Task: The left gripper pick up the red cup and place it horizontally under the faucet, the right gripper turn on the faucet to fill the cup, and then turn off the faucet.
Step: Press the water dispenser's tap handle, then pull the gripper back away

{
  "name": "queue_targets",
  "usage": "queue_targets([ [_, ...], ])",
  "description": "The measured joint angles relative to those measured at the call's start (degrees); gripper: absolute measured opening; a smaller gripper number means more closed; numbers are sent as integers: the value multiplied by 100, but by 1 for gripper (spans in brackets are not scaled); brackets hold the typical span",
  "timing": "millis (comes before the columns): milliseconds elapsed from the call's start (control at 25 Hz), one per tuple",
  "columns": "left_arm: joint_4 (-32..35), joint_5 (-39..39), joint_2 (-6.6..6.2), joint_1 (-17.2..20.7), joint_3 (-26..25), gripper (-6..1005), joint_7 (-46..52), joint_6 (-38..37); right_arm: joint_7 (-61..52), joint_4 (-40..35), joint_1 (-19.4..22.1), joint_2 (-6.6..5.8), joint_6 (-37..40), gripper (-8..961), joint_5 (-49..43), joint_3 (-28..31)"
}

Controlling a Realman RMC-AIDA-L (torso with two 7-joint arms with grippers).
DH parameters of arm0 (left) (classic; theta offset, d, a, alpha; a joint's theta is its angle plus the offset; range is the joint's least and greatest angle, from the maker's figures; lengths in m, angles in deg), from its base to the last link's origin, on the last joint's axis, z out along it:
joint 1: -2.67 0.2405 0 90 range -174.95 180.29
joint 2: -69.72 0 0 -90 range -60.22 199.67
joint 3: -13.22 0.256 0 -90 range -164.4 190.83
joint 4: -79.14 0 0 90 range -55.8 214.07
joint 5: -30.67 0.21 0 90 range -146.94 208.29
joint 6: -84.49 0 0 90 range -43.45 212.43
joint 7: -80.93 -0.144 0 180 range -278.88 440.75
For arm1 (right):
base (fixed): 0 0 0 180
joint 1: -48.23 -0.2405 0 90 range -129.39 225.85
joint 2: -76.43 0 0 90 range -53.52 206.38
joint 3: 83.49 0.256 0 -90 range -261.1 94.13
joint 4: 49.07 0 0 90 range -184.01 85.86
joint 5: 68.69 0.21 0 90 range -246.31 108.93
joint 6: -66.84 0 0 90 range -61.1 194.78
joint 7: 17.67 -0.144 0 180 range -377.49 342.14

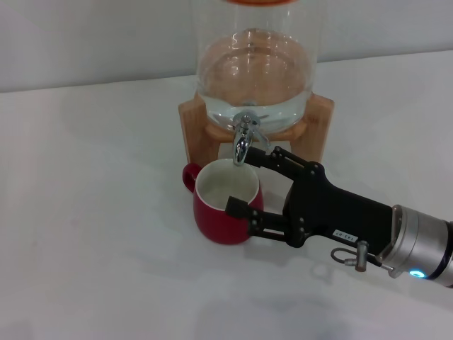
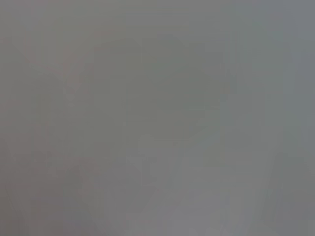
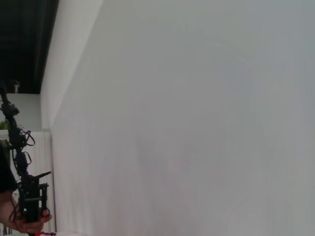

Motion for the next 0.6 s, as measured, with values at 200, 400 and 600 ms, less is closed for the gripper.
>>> queue_targets([
  [200, 0, 0, 0, -4, 0, 834, 0, 0, 0, 0, 6, 9, -132, 851, 20, 35],
  [400, 0, 0, 0, -9, 0, 834, 0, 0, 3, 0, 6, 9, -207, 851, 71, 51],
  [600, 0, -1, 0, -9, 0, 834, 0, 0, 18, -6, 6, 9, -221, 851, 116, 55],
])
